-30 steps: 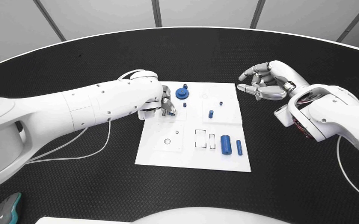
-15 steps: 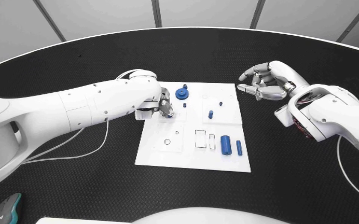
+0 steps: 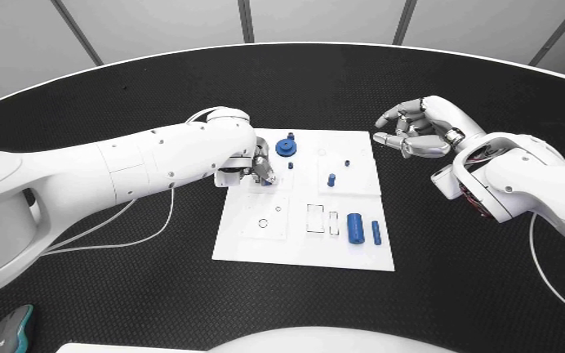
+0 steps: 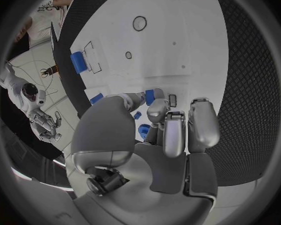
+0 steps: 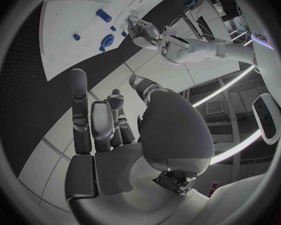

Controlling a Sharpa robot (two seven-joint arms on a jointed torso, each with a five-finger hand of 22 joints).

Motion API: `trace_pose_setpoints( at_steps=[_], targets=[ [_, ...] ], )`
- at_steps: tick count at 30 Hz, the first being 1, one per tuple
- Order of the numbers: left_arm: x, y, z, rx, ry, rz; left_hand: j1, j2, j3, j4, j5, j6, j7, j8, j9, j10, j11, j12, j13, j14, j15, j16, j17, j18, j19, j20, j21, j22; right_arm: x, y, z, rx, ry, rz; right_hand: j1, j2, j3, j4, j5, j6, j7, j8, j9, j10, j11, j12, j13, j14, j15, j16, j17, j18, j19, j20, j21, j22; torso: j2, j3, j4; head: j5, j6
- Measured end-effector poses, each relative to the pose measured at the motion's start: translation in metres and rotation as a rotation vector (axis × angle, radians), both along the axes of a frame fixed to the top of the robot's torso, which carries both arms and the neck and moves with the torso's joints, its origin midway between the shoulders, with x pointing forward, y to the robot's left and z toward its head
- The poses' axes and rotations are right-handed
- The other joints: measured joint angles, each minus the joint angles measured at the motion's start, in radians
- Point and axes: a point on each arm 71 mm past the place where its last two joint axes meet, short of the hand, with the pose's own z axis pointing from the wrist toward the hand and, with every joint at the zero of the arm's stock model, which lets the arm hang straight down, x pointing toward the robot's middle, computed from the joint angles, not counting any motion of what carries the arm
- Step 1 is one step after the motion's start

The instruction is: Assemble the parts on the task board

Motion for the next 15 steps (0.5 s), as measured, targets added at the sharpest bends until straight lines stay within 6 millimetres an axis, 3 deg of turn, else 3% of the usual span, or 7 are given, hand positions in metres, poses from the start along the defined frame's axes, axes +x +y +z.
trace_pose_setpoints(
  at_steps=[15],
  targets=[
    [0.006, -0.0055, -0.0006, 0.004, -0.005, 0.008, 0.0, 0.0, 0.0, 0.0, 0.0, 0.01, 0.007, 0.003, -0.002, 0.002, 0.002, 0.005, 0.002, 0.0, 0.0, 0.0, 0.0, 0.0, 0.003, 0.003, 0.0, 0.002, -0.0002, 0.0006, 0.0, 0.0, 0.0, 0.002, 0.0, 0.0, 0.003, 0.003, 0.0, 0.0, 0.0, 0.008, 0.001, 0.0, 0.0, 0.0, 0.0, 0.0, 0.0, -0.005, -0.001, 0.0, 0.007, 0.0, -0.005, -0.002, 0.001, -0.0007, 0.0008, -0.001, 0.001]
  ],
)
